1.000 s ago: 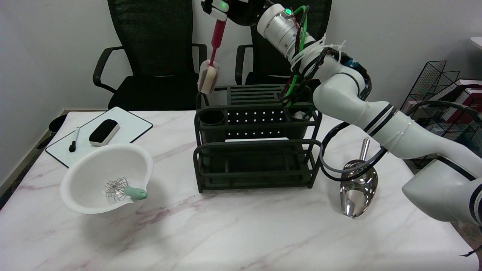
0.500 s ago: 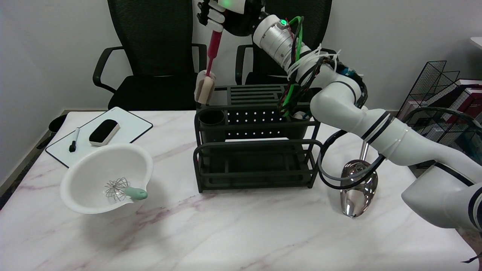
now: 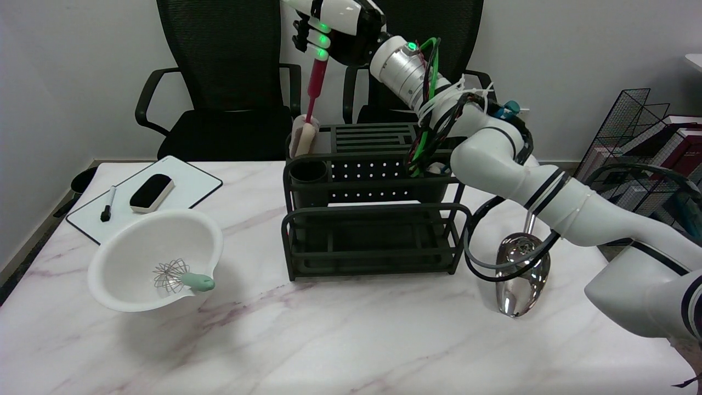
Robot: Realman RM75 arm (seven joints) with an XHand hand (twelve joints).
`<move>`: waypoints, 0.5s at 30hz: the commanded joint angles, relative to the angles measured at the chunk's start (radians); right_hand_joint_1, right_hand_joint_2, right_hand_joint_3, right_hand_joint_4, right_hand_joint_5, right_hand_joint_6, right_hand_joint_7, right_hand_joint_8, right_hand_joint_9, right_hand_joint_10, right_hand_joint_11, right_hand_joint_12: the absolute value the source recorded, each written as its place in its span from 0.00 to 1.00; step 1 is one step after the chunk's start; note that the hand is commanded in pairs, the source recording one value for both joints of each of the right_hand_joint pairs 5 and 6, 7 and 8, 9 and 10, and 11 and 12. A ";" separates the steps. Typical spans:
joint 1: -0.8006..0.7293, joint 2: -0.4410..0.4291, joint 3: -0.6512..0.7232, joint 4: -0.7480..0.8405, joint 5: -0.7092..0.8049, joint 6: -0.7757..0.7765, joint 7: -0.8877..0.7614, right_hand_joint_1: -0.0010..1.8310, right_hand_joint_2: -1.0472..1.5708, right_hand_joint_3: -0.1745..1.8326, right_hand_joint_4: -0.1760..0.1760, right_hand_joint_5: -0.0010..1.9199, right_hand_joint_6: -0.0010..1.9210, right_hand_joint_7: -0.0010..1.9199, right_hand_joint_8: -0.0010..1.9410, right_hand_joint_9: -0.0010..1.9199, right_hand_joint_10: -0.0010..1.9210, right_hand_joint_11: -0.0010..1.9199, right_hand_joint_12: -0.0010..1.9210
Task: Place the pink sponge bottle brush into the kitchen storage rack.
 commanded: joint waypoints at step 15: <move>-0.036 -0.027 -0.014 -0.068 0.004 0.006 0.003 0.54 1.00 0.26 0.50 1.00 1.00 1.00 0.99 1.00 1.00 1.00 1.00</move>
